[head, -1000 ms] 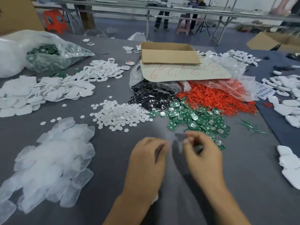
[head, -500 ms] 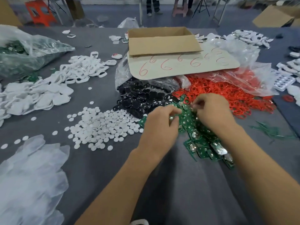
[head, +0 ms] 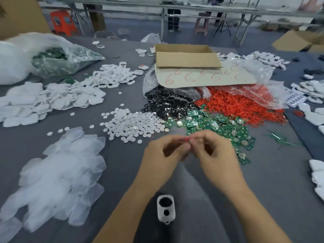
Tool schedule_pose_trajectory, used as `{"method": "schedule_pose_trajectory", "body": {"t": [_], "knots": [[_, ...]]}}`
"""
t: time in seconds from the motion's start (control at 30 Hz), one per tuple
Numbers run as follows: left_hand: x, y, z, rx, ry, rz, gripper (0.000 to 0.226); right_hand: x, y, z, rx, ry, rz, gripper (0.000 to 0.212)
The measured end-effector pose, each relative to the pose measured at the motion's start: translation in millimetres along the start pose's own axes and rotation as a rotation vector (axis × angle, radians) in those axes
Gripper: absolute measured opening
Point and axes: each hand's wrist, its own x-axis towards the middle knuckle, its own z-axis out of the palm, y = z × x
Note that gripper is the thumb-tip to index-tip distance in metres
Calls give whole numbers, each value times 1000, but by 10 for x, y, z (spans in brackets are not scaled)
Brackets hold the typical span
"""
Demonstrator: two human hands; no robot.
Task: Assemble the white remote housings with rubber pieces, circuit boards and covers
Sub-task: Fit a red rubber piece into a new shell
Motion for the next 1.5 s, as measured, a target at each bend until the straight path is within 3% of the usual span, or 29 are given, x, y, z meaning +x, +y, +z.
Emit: {"method": "schedule_pose_trajectory", "body": {"t": [0.2, 0.33, 0.57, 0.77, 0.93, 1.03, 1.1, 1.17, 1.23, 1.3, 1.5], "knots": [[-712, -135, -257, -157, 98, -31, 19, -671, -114, 339, 424, -12, 248, 7], [-974, -159, -308, -187, 122, -45, 19, -931, -144, 464, 515, -14, 292, 3], [-1137, -150, -355, -180, 94, -90, 10, -1076, -175, 383, 364, -109, 210, 12], [-1146, -186, -375, -103, -44, -143, 6, -1175, -150, 335, 253, -98, 133, 18], [-1165, -243, -333, -141, 26, -192, 6, -1219, -141, 260, -140, -185, -225, 42], [-1185, -251, -312, -152, 26, -171, 5, -1134, -108, 210, -260, -174, -348, 41], [-1183, -279, -354, -3, 74, -86, 14, -1080, -76, 186, -266, -162, -336, 36], [-1181, -339, -416, 304, 140, -32, 41, -1030, -40, 155, -277, -169, -279, 35], [-1189, -397, -432, 481, 116, -42, 71, -985, -13, 137, -325, -232, -226, 32], [-1195, -477, -400, 586, 59, -27, 88, -955, -6, 146, -348, -295, -192, 28], [-1195, -618, -364, 673, 77, 65, 94, -884, -17, 228, -426, -397, -148, 26]]}}
